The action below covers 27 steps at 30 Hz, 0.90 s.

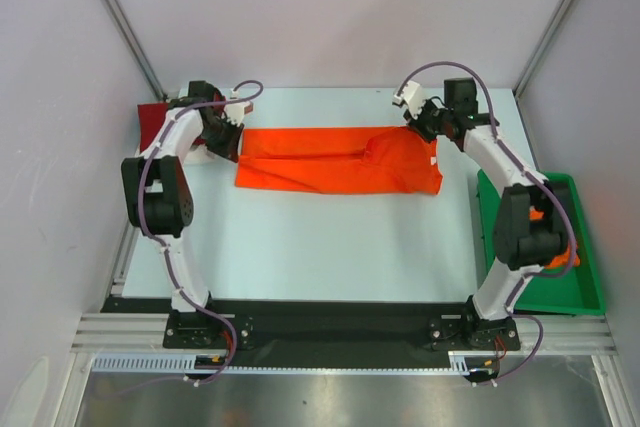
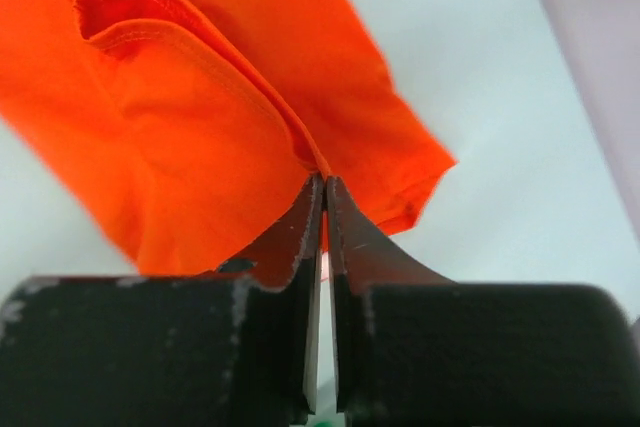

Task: Fold and stack the t-shirts
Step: Fold the tshirt

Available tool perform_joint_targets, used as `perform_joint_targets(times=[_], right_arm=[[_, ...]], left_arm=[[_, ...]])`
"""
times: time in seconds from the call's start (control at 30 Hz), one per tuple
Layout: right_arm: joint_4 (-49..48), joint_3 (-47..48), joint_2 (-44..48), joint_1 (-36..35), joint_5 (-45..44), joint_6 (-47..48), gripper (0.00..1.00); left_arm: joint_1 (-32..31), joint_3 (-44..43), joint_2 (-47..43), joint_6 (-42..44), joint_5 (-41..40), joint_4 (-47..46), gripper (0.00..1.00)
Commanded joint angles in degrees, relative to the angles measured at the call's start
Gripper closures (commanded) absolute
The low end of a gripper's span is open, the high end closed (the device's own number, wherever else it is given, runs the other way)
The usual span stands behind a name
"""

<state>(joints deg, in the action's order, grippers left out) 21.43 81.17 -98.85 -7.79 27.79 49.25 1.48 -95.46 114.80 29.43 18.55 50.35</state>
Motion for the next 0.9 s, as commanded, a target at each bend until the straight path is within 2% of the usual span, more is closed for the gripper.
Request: perform_joint_targets(times=[0.0,0.03,0.07,0.1,0.13,0.17,0.23,0.33,0.47,0.6,0.73,0.87], right_arm=[[-8.58,6.62,-5.29,0.67,-2.46,-4.51,0.92],[-7.99,8.03,-6.69,0.59,-3.00,-4.52,0.81],[-8.59,9.52,-6.27,0.15,-3.70,-5.13,0.67],[-10.08,9.02,-5.14,0.06,-5.45,-6.35,0.62],[-11.22,8.14,-2.34,0.14,-5.81,-7.76,0.57],[-11.76,6.74,-0.75,0.06,-5.91,-10.64,0.53],[-11.41,4.98,1.54,-0.20,-5.21,-12.94,0.50],[-9.92,0.93,3.84,-1.35,-5.90,-15.94,0.49],[-7.56,-3.55,3.32,-1.26,-5.39,-22.88,0.48],[-6.67,-6.10,3.57,-2.40,-4.32,-22.54,0.48],[-7.02,-5.76,3.14,-2.49,-4.94,-23.15,0.48],[-7.10,-6.63,3.40,-2.23,-5.20,-22.89,0.48]], left_arm=[[0.46,-11.66,5.51,-3.06,0.35,4.22,0.74],[0.46,-14.81,6.30,-3.41,0.35,5.02,0.67],[0.55,-14.84,5.00,-3.68,0.87,4.59,0.66],[0.46,-13.45,2.90,-3.94,1.14,2.93,0.64],[0.28,-8.56,1.05,-4.55,0.88,1.78,0.60],[0.28,-5.47,-3.66,-4.56,2.10,0.55,0.58],[0.11,4.16,-8.26,-4.03,2.37,-4.98,0.53],[-0.42,12.11,-12.58,-1.15,1.50,-9.91,0.50],[-0.51,14.07,-10.48,2.99,-0.79,-9.92,0.50],[-0.60,13.90,-8.72,10.01,-2.55,-8.53,0.51],[-0.60,9.86,-5.65,13.45,-1.41,-3.07,0.54],[-0.95,10.38,-5.99,16.53,-1.58,-1.48,0.55]])
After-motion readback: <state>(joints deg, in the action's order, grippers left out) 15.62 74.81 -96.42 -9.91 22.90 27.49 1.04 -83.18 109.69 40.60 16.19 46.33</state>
